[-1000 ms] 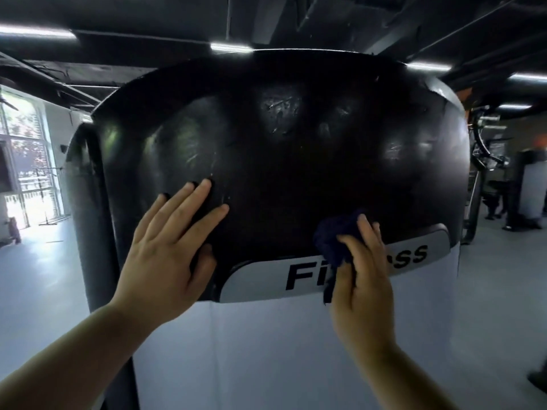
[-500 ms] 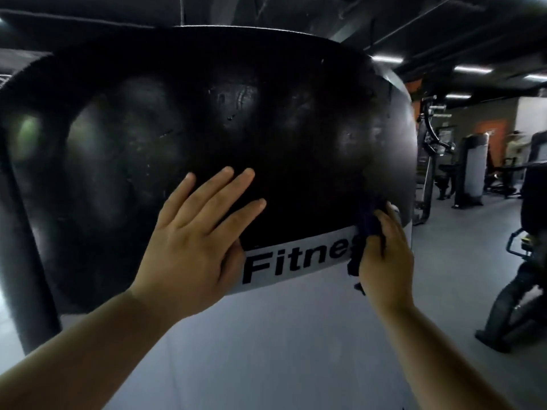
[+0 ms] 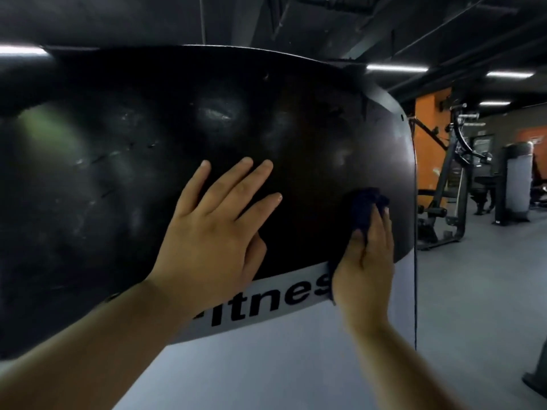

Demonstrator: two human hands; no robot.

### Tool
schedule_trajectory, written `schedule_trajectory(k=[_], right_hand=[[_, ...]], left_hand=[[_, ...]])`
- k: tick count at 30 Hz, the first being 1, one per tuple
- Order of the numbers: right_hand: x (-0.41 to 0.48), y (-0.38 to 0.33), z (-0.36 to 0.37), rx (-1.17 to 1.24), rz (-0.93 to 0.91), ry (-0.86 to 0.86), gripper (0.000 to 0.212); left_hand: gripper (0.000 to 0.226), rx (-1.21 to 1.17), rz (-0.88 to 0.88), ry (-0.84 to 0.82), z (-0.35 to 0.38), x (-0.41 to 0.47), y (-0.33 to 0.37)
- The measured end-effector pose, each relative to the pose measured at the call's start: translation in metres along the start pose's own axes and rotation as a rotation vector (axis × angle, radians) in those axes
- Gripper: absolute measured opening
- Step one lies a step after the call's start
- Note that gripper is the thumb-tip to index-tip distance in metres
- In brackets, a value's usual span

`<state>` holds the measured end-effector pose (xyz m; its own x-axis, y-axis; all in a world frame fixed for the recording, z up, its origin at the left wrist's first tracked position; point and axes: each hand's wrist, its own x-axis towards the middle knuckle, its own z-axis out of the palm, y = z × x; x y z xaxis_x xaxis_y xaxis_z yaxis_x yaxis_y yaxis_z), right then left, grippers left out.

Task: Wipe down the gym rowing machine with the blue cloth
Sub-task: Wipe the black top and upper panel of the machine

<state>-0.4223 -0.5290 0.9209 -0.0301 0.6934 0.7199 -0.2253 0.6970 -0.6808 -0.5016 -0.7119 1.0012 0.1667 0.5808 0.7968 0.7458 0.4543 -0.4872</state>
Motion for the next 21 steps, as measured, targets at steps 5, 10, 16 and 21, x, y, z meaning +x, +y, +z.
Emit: schedule_trajectory(k=[5,10,16,21], right_hand=[[0.012,0.004,-0.006,-0.178,-0.795,-0.396,0.052],[0.094,0.038,-0.032,-0.104,-0.429,-0.206,0.049],[0.108,-0.043,0.000,0.025,-0.454,-0.300,0.050],[0.173,-0.063,0.004,-0.068,-0.972,-0.398,0.040]], left_hand=[[0.049,0.056,-0.095,0.059,-0.003,0.034,0.006],[0.051,0.105,-0.238,0.056,-0.010,0.056,0.003],[0.054,0.114,-0.312,0.090,-0.006,0.070,0.014],[0.054,0.102,-0.370,0.142,-0.005,0.073,0.011]])
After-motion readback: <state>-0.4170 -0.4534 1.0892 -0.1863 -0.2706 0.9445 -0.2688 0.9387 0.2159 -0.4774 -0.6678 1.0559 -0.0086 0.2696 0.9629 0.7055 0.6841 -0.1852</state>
